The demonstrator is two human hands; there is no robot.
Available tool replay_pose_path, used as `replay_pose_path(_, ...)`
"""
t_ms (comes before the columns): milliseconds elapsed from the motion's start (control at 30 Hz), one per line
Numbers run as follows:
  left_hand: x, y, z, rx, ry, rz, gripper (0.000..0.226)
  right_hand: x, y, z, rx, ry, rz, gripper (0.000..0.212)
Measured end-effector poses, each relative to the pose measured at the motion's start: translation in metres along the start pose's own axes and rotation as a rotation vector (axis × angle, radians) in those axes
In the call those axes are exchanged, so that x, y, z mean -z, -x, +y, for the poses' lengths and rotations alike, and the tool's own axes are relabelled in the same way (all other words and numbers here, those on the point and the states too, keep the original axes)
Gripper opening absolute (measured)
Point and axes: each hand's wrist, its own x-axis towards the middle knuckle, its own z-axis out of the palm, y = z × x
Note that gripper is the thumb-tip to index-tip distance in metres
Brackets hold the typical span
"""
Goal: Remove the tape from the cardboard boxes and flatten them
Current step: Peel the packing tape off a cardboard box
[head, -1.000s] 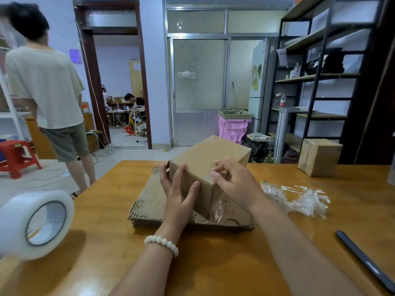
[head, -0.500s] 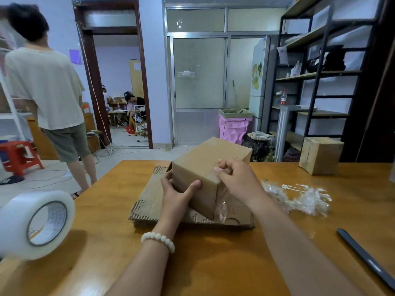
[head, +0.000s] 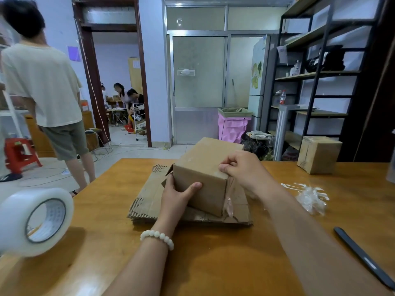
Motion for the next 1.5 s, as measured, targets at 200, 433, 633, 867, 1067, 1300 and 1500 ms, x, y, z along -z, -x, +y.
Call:
replay_pose_path(200,0.000,-0.001,0.000,-0.014,0.038,0.015,0.057,-0.013,0.000,0.007,0.051,0.018,0.114,0.016)
replay_pose_path(433,-0.003,0.000,0.001,-0.007,0.064,0.042,0.063,-0.011,0.018,0.027,0.025,-0.602,0.079,0.018)
replay_pose_path(633,-0.007,0.001,0.001,-0.009,0.044,0.037,0.057,-0.016,0.023,0.038,0.133,-0.498,0.052,0.045)
replay_pose_path(867,-0.007,0.002,0.005,-0.015,0.037,0.048,0.051,-0.029,0.021,0.038,0.127,-0.497,0.287,0.026)
replay_pose_path(1067,-0.006,0.002,0.005,-0.013,0.051,0.049,0.050,-0.036,0.020,0.039,-0.160,-1.076,0.242,0.019)
replay_pose_path(1300,-0.007,0.001,0.004,-0.015,0.076,0.092,0.052,-0.039,0.039,0.049,-0.229,-0.918,0.205,0.019)
replay_pose_path(1500,-0.008,0.001,0.004,-0.012,0.068,0.097,0.051,-0.050,0.040,0.059,0.068,-0.170,0.346,0.014)
